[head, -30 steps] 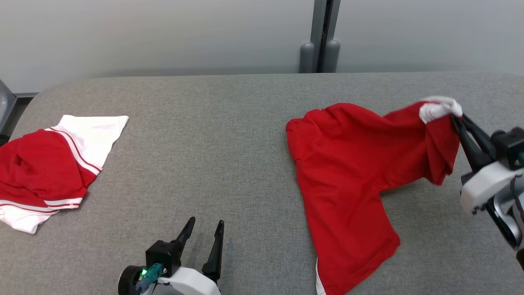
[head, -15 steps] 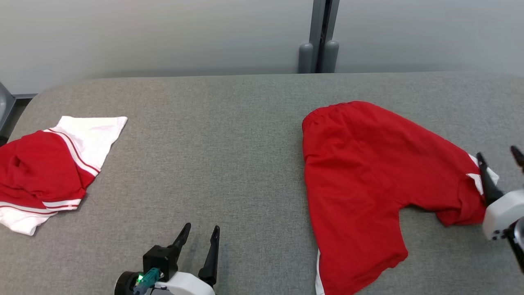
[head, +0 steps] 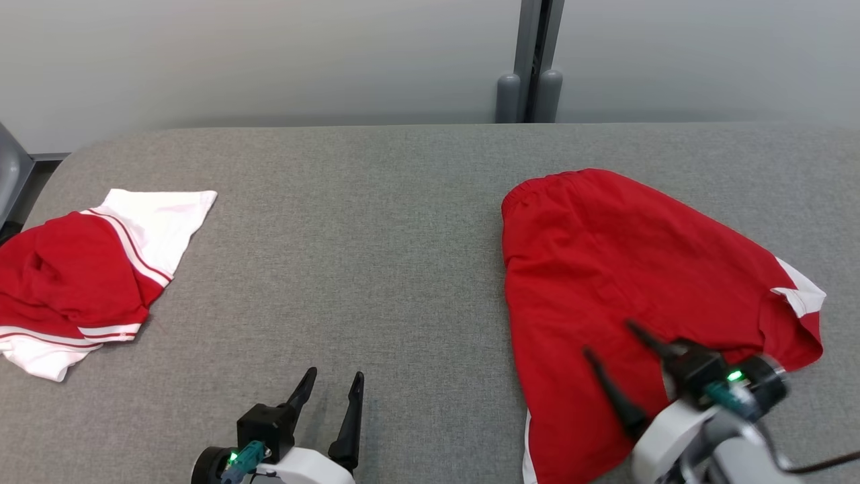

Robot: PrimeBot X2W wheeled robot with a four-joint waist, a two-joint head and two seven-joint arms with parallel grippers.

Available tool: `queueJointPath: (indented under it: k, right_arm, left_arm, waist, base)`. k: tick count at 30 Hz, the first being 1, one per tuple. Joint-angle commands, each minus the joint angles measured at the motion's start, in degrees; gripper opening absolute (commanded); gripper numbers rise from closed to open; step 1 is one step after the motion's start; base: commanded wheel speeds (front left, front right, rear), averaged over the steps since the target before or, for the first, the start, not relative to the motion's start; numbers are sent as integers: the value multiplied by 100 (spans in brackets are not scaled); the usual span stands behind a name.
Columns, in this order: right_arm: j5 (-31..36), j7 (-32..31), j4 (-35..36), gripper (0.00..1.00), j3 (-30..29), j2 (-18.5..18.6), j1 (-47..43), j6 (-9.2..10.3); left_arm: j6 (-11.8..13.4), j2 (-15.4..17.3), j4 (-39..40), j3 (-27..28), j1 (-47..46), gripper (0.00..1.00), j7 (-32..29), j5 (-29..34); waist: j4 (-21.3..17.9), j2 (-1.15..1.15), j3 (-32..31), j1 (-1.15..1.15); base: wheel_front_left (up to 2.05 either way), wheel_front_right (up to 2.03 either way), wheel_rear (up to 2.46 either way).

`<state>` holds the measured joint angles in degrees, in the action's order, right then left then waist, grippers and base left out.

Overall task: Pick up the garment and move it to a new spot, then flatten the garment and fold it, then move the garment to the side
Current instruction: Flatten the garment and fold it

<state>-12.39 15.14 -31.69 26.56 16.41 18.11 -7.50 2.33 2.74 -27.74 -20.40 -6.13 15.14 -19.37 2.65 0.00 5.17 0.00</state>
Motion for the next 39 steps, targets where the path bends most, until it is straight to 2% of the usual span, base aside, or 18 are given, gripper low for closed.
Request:
queueJointPath:
  k: [1, 2, 3, 8, 15, 20, 25, 26, 27, 28, 29, 34, 35, 39]
  right_arm:
    - [-220, -1, 243, 100, 545, 50, -132, 2]
    - [-328, 0, 368, 100, 796, 113, -143, 2]
    - [-328, 0, 368, 100, 796, 113, -143, 2]
    - [-791, 0, 1001, 100, 2164, 535, -248, 2]
    - [-1064, -1, 1329, 100, 2991, 1054, -320, 2]
    - [-1123, -1, 1202, 100, 3475, 1091, -175, 2]
    - [-1066, -1, 489, 100, 3718, 893, 73, 2]
    - [-1097, -1, 383, 85, 3742, 817, 120, 2]
    - [-1109, -3, 252, 47, 3782, 781, 158, 2]
    - [-1124, -7, 163, 34, 3791, 738, 200, 2]
    - [-1145, -8, 118, 0, 3795, 696, 236, 2]
    - [-1234, -1, 479, 0, 3217, 652, 536, 2]
    - [-1196, -1, 705, 0, 2913, 627, 740, 2]
    - [-1007, 0, 934, 0, 2532, 461, 1563, 2]
  left_arm:
    - [-10, 25, 19, 12, 8, 100, 1, -27]
    - [-2, 25, 17, 16, 13, 100, 0, -30]
    - [-2, 25, 17, 16, 13, 100, 0, -30]
    - [9, 25, 12, 6, 9, 100, 1, -41]
    - [42, 26, 54, 7, 24, 100, 1, -87]
    - [58, 26, 45, -39, -25, 100, 1, -134]
    - [61, 30, 32, -66, -83, 100, 1, -143]
    - [67, 25, 34, -59, -92, 100, 1, -140]
    - [69, 24, 33, -47, -92, 100, 1, -137]
    - [71, 25, 33, -35, -87, 100, 1, -133]
    - [76, 25, 29, -24, -75, 100, 1, -129]
    - [69, 25, 21, 1, -15, 100, 1, -131]
    - [71, 26, 7, -9, -9, 100, 1, -149]
    - [17, 25, -30, -106, -103, 100, 1, -175]
  waist:
    - [31, 0, 9, 0]
    - [40, 0, 13, 0]
    - [40, 0, 13, 0]
    - [74, 0, 25, 0]
    - [38, 0, 45, 0]
    - [29, 0, 88, 0]
    - [108, 0, 134, 0]
    - [132, 0, 143, 0]
    - [150, 0, 147, 0]
    - [170, 0, 154, 0]
    - [186, 0, 157, 0]
    - [223, 0, 153, 0]
    - [234, 0, 132, 0]
    - [368, 0, 38, 0]
  base:
    - [0, 0, 0]
    - [0, 0, 0]
    - [0, 0, 0]
    - [0, 0, 0]
    - [0, 0, 0]
    - [0, 0, 0]
    - [0, 0, 0]
    - [0, 0, 0]
    - [0, 0, 0]
    - [0, 0, 0]
    - [0, 0, 0]
    - [0, 0, 0]
    - [0, 0, 0]
    - [0, 0, 0]
